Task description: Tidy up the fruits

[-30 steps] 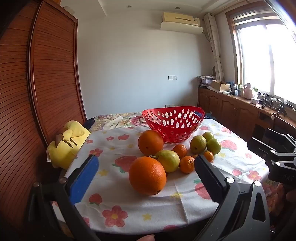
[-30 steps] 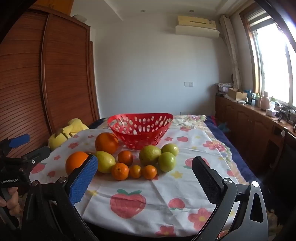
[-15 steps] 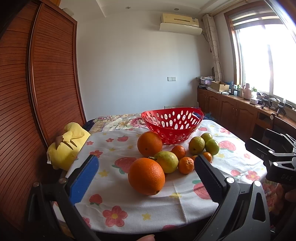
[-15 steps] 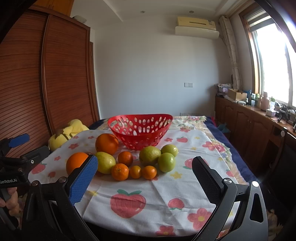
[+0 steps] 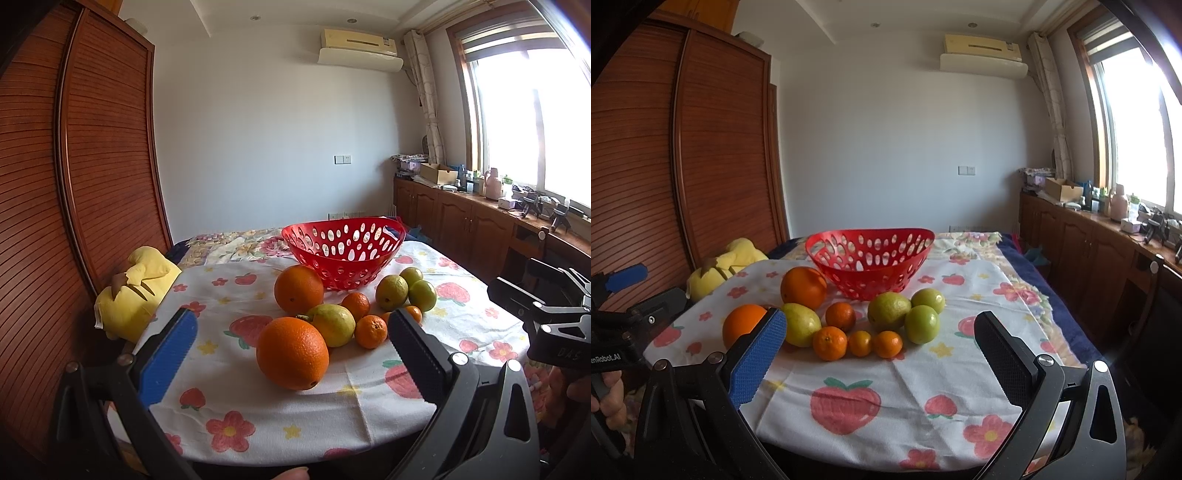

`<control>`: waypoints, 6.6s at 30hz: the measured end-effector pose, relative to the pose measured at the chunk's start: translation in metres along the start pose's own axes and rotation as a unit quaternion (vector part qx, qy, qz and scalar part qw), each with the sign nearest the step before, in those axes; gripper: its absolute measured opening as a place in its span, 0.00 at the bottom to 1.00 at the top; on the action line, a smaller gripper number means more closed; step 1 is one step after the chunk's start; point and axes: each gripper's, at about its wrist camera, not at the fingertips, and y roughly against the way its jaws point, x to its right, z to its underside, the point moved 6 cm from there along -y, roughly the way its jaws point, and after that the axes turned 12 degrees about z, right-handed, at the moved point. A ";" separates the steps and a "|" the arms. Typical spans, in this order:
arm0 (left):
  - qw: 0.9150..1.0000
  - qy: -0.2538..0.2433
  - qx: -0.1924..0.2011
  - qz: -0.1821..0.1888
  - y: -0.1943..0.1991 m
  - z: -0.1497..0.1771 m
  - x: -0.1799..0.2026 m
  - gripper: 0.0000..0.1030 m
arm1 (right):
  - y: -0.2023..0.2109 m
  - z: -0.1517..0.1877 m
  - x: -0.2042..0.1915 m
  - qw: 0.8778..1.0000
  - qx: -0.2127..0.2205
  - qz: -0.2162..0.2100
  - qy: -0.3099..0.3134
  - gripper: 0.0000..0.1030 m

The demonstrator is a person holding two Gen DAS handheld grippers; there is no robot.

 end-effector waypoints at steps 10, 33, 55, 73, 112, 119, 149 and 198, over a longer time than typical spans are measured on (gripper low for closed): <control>1.000 0.000 -0.001 0.000 0.001 -0.001 0.000 1.00 | 0.000 0.000 0.000 1.000 0.000 0.000 0.000 1.00; 1.000 -0.001 0.000 0.001 0.003 0.001 0.000 1.00 | 0.000 0.000 0.000 1.000 0.001 -0.001 -0.001 1.00; 0.999 0.011 -0.050 0.011 -0.034 0.032 -0.008 1.00 | -0.027 0.020 0.008 1.000 -0.029 0.001 0.003 1.00; 0.995 0.034 -0.092 0.026 -0.071 0.050 -0.041 1.00 | -0.097 0.031 0.030 0.997 -0.076 -0.005 0.034 0.88; 0.985 0.053 -0.153 0.065 -0.120 0.061 -0.036 0.94 | -0.196 0.050 0.021 0.970 -0.226 -0.055 0.064 0.52; 0.983 0.055 -0.163 0.069 -0.128 0.061 -0.037 0.94 | -0.175 0.059 0.032 0.972 -0.219 -0.065 0.055 0.52; 0.972 0.078 -0.195 0.103 -0.142 0.066 -0.053 0.81 | -0.172 0.065 0.023 0.975 -0.203 -0.052 0.076 0.52; 0.988 0.044 -0.094 0.117 -0.128 -0.039 -0.052 0.81 | -0.168 -0.037 0.006 0.984 -0.129 -0.082 0.093 0.51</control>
